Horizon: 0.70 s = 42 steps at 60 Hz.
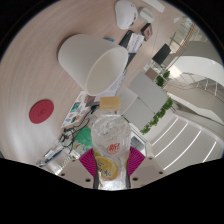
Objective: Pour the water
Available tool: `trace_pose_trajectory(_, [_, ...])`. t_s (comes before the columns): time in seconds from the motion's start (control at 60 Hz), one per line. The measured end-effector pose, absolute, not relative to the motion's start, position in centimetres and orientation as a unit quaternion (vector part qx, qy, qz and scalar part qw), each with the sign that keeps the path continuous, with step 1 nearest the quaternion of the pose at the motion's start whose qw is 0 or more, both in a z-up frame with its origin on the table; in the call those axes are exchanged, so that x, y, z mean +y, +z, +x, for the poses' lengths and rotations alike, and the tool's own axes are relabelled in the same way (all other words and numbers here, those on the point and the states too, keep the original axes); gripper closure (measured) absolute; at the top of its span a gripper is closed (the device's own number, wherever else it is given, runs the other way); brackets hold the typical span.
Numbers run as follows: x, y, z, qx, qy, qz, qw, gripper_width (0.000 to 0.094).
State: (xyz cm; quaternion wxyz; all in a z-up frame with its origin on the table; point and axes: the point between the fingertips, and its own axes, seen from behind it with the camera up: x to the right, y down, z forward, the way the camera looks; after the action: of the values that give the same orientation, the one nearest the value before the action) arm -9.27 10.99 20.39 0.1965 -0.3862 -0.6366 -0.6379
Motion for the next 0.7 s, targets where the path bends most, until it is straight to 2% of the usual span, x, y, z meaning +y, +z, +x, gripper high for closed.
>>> trace_pose_trajectory(0.183, [11.5,19.9,-10.4,-0.659,-0.640,-0.361,0.163,0.0580])
trace_pose_trajectory(0.25, [11.7,19.6,-10.6,-0.661,-0.635,-0.364,0.167,0.0579])
trace_pose_trajectory(0.3, [11.9,19.8,-11.1,-0.656,-0.625,-0.379,0.188,0.0596])
trace_pose_trajectory(0.367, [12.4,21.2,-11.1,-0.610,-0.603,-0.444,0.258,0.0581])
trace_pose_trajectory(0.467, [12.6,25.2,-11.2,-0.462,-0.500,-0.589,0.436,0.0566])
trace_pose_trajectory(0.483, [11.3,25.8,-11.3,-0.417,-0.486,-0.603,0.476,0.0568])
trace_pose_trajectory(0.517, [12.3,27.6,-10.9,-0.369,-0.432,-0.635,0.523,0.0573])
trace_pose_trajectory(0.583, [11.8,29.0,-10.1,-0.266,-0.316,-0.680,0.606,0.0506])
trace_pose_trajectory(0.6, [9.9,29.0,-9.8,-0.221,-0.289,-0.678,0.639,0.0494])
trace_pose_trajectory(0.65, [11.2,28.3,-10.4,-0.198,-0.173,-0.699,0.665,0.0459])
trace_pose_trajectory(0.683, [9.2,26.9,-10.8,-0.161,-0.113,-0.691,0.696,0.0438])
trace_pose_trajectory(0.7, [10.6,27.0,-11.1,-0.162,-0.088,-0.700,0.690,0.0440])
